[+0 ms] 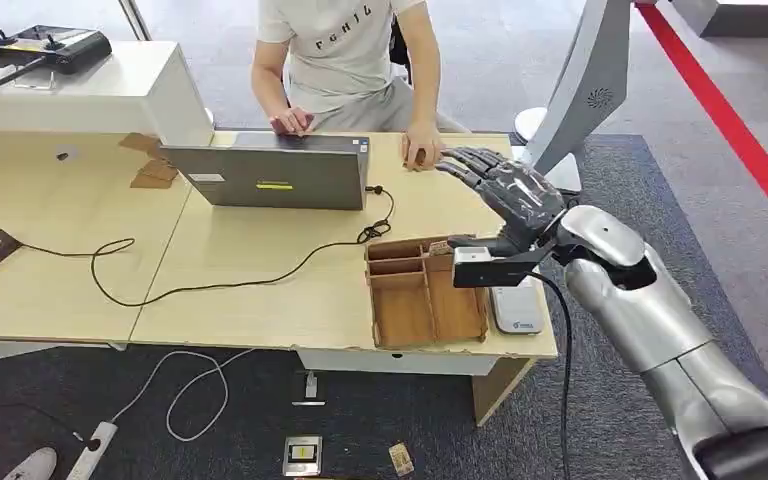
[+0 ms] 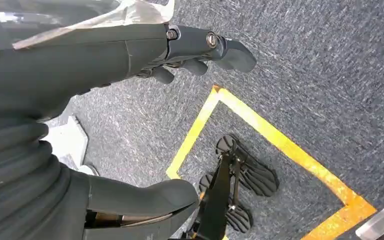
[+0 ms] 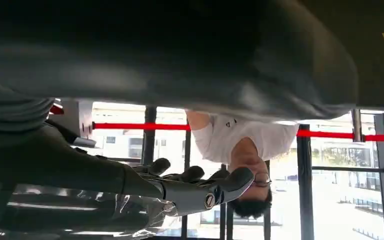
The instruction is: Pass the card to the sensor for recognition and then transmit it.
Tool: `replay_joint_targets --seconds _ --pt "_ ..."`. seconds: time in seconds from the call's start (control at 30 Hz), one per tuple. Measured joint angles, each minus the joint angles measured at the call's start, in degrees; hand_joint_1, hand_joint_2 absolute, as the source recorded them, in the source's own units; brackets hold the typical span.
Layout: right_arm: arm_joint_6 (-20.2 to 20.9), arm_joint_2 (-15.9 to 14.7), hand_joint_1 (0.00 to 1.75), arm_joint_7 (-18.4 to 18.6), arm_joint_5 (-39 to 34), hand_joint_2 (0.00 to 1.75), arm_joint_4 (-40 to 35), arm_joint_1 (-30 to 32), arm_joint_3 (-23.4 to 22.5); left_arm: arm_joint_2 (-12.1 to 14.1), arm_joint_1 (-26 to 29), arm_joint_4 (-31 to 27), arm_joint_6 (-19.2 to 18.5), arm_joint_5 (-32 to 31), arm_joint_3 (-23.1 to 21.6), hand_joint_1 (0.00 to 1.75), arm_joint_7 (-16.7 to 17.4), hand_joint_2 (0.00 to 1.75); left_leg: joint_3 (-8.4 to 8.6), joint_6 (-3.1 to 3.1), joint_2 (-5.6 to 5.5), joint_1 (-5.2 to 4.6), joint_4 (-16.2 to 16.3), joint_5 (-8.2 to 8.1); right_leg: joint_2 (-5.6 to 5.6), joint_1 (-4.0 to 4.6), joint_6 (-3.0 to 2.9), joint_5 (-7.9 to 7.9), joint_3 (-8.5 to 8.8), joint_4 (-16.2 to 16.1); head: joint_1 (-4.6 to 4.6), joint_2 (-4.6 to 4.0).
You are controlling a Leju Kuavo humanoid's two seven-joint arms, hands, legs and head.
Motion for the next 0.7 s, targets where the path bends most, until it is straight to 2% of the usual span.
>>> replay_joint_targets --seconds 0.27,0.7 --pt "0.0 0.7 0.00 0.0 -0.4 0.00 0.4 0.3 1.6 0.0 0.0 0.0 0.1 0.3 0.0 0.00 0.0 1.75 0.00 0.00 0.00 -0.01 0.0 0.00 0.00 -0.01 0.00 0.00 0.00 0.0 0.00 0.00" --pt "0.2 0.5 0.00 2.1 -0.5 0.00 0.1 0.9 2.4 0.0 0.0 0.0 -0.3 -0.1 0.0 0.00 0.0 1.75 0.01 0.00 0.00 -0.01 0.0 0.00 0.00 0.00 0.00 0.00 -0.01 0.0 0.00 0.00"
